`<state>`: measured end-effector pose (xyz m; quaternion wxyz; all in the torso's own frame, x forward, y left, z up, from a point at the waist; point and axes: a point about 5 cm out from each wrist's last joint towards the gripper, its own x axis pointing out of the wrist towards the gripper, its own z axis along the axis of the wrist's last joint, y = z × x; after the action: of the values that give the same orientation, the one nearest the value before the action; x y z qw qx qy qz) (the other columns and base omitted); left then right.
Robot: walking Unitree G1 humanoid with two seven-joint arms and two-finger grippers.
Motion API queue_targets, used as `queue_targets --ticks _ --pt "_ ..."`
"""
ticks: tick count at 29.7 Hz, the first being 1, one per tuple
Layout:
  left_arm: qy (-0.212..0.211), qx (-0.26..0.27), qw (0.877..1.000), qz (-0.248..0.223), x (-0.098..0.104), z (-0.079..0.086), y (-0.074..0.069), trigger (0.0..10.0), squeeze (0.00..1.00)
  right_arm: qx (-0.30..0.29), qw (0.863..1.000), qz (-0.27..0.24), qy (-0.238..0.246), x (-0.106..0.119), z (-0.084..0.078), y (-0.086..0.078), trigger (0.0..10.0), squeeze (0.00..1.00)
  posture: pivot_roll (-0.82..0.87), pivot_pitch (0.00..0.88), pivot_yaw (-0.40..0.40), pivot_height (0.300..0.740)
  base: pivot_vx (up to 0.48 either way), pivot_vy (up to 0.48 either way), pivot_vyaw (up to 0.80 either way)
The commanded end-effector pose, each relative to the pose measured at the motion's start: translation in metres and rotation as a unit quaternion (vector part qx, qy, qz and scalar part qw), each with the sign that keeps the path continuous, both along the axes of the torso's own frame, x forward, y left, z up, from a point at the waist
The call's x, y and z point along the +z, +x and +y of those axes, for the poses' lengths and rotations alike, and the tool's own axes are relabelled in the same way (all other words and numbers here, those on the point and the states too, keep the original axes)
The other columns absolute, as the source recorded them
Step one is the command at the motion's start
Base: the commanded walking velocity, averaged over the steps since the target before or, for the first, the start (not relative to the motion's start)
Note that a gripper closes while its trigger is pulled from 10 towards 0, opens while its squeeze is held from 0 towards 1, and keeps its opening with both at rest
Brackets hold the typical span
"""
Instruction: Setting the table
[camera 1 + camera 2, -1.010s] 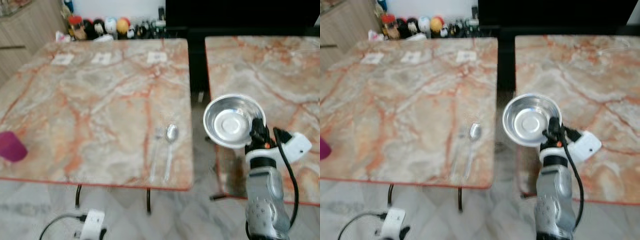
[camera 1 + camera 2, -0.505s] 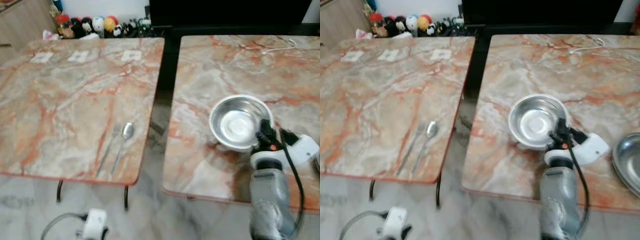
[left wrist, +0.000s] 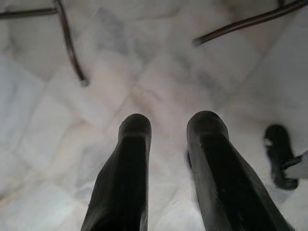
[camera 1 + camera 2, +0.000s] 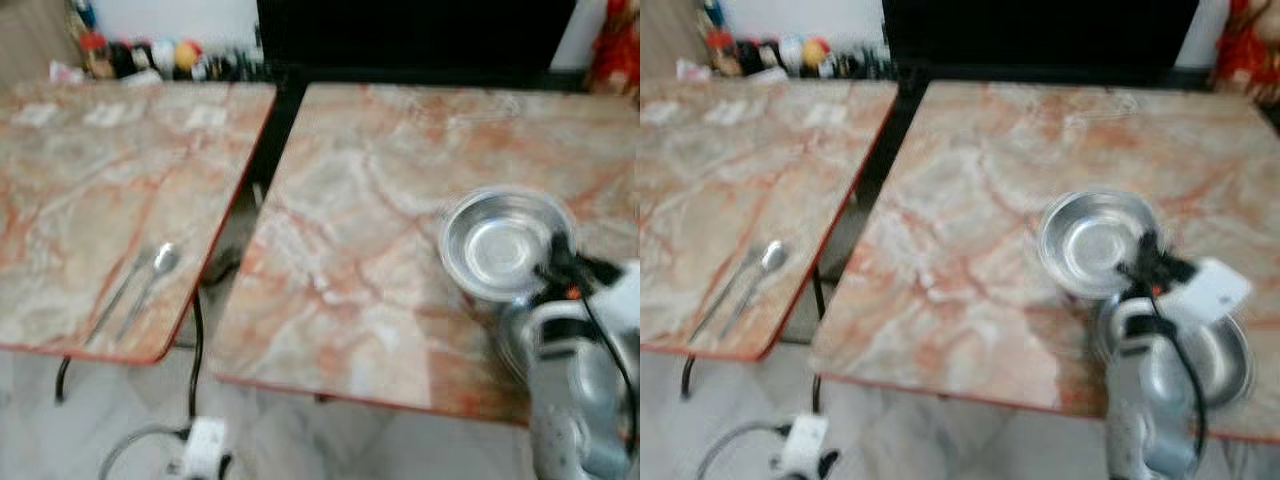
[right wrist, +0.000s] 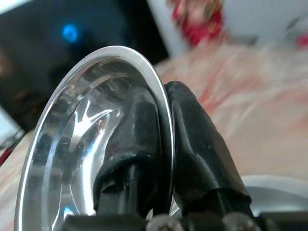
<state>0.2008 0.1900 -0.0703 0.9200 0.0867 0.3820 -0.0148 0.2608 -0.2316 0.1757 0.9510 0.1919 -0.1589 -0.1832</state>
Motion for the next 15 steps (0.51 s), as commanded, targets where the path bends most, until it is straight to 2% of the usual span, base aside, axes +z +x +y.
queue_targets --ticks 1,3,6,11,12,13,15 --pt "0.007 0.01 1.0 0.022 -0.005 0.008 -0.01 10.0 0.0 -0.029 1.0 0.008 -0.004 0.002 -0.001 -0.01 10.0 0.0 -0.22 0.09 0.013 0.74 0.0 0.0 0.0" --pt "0.008 0.009 1.0 0.023 -0.004 0.009 -0.009 10.0 0.0 -0.054 0.998 0.018 -0.015 0.003 -0.004 -0.019 10.0 0.0 -0.23 0.095 0.018 0.74 0.0 0.0 0.0" --pt "0.01 0.008 1.0 0.023 -0.004 0.01 -0.009 10.0 0.0 -0.063 0.997 0.027 -0.021 0.004 -0.005 -0.023 10.0 0.0 -0.23 0.098 0.023 0.74 0.0 0.0 0.0" --pt "0.018 0.005 1.0 0.026 -0.004 0.014 -0.009 10.0 0.0 -0.065 0.996 0.055 0.001 -0.001 -0.001 -0.032 10.0 0.0 -0.22 0.099 0.033 0.74 0.0 0.0 0.0" --pt "0.019 0.005 0.999 0.026 -0.003 0.015 -0.009 10.0 0.0 -0.075 0.994 0.083 0.001 -0.005 0.0 -0.034 10.0 0.0 -0.22 0.098 0.036 0.74 0.0 0.0 0.0" --pt "0.019 0.005 0.999 0.026 -0.003 0.015 -0.009 10.0 0.0 -0.075 0.994 0.083 0.001 -0.005 0.0 -0.034 10.0 0.0 -0.22 0.098 0.036 0.74 0.0 0.0 0.0" --pt "0.022 0.003 0.999 0.026 -0.003 0.017 -0.009 10.0 0.0 -0.085 0.989 0.097 0.07 -0.013 0.005 -0.038 10.0 0.0 -0.22 0.097 0.041 0.74 0.0 0.0 0.0"
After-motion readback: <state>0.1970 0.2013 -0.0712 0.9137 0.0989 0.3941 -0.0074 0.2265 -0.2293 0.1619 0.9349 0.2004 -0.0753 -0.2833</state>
